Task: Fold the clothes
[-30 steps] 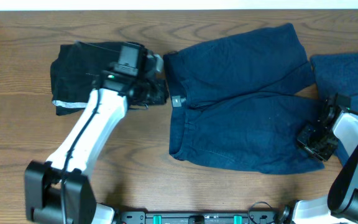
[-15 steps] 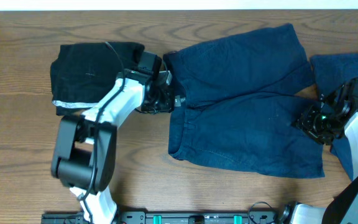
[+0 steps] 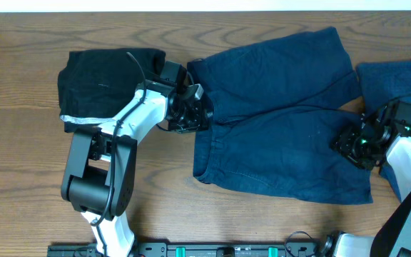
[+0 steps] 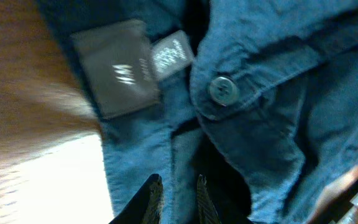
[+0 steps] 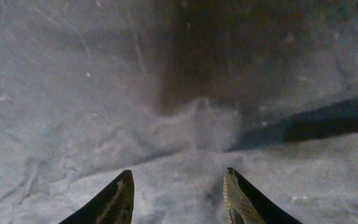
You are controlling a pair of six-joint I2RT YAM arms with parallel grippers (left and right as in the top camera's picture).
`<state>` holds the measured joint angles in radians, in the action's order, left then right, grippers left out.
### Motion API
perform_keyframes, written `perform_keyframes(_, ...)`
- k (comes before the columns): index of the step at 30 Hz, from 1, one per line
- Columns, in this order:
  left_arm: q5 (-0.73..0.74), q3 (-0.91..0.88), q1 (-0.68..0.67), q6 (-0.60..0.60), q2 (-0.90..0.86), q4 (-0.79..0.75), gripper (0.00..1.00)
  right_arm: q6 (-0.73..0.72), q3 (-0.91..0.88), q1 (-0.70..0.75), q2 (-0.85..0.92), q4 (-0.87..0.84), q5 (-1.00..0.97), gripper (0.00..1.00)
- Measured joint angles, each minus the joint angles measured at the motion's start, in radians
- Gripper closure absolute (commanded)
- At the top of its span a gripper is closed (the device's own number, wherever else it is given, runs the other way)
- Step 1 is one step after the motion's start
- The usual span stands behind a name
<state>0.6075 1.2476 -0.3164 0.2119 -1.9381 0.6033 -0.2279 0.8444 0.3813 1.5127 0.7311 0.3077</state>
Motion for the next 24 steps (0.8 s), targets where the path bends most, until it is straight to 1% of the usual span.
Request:
perform_keyframes(5,0.007,-0.005,-0.027,0.009,0.0,-0.003,0.78,0.005,-0.016,0.0,0.0,-0.011,0.0,0.55)
perform_keyframes(14,-0.129,-0.045,-0.049,0.047,0.0,-0.01,0.78,0.029,-0.016,-0.006,0.001,-0.024,0.008,0.54)
perform_keyframes(19,-0.219,-0.045,-0.049,0.051,-0.006,-0.023,0.78,0.046,-0.016,-0.056,0.001,-0.039,0.011,0.53)
perform_keyframes(24,-0.23,-0.034,-0.045,0.053,-0.035,-0.074,0.78,0.053,-0.017,-0.115,0.001,-0.051,0.014,0.53)
